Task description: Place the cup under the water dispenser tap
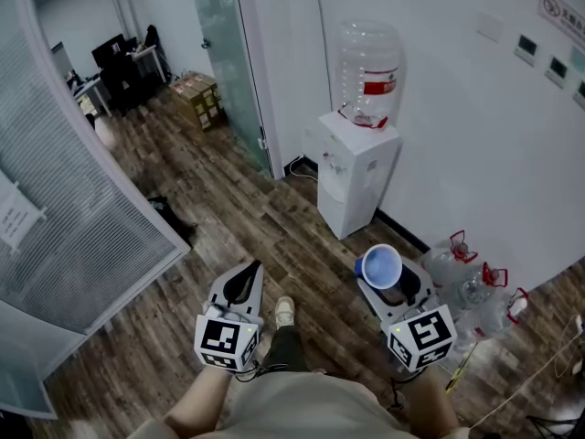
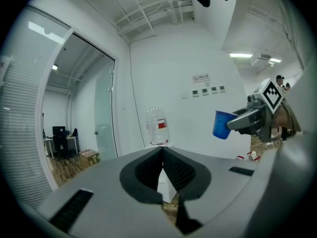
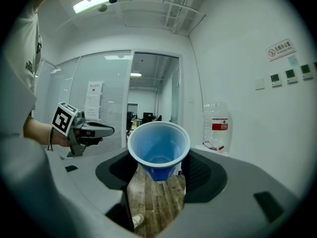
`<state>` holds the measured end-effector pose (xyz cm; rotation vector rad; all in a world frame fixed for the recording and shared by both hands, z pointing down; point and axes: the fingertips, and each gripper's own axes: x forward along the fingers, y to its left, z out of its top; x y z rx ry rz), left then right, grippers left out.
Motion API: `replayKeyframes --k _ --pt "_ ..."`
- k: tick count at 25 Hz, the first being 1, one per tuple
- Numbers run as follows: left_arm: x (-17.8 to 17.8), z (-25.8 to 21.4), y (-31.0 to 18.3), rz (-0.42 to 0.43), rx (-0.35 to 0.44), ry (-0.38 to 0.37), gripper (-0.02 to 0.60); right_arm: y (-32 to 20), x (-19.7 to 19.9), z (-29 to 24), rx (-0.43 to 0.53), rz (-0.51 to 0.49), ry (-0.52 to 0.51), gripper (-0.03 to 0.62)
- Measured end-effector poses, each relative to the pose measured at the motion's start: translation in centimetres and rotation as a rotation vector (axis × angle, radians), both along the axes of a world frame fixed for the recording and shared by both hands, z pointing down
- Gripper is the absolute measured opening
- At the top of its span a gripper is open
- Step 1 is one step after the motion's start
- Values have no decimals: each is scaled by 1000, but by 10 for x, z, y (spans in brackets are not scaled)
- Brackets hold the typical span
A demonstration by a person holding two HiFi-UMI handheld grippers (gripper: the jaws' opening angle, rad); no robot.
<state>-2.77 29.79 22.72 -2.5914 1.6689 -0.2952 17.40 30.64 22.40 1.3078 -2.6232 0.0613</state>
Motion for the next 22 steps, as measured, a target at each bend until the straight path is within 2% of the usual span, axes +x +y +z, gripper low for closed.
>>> replayKeyframes --k 11,22 --pt "-21 29 -92 14 -24 5 6 -89 -29 28 -35 2 24 279" --pt "-59 32 -246 101 -41 -19 6 -238 -73 41 -100 67 39 281"
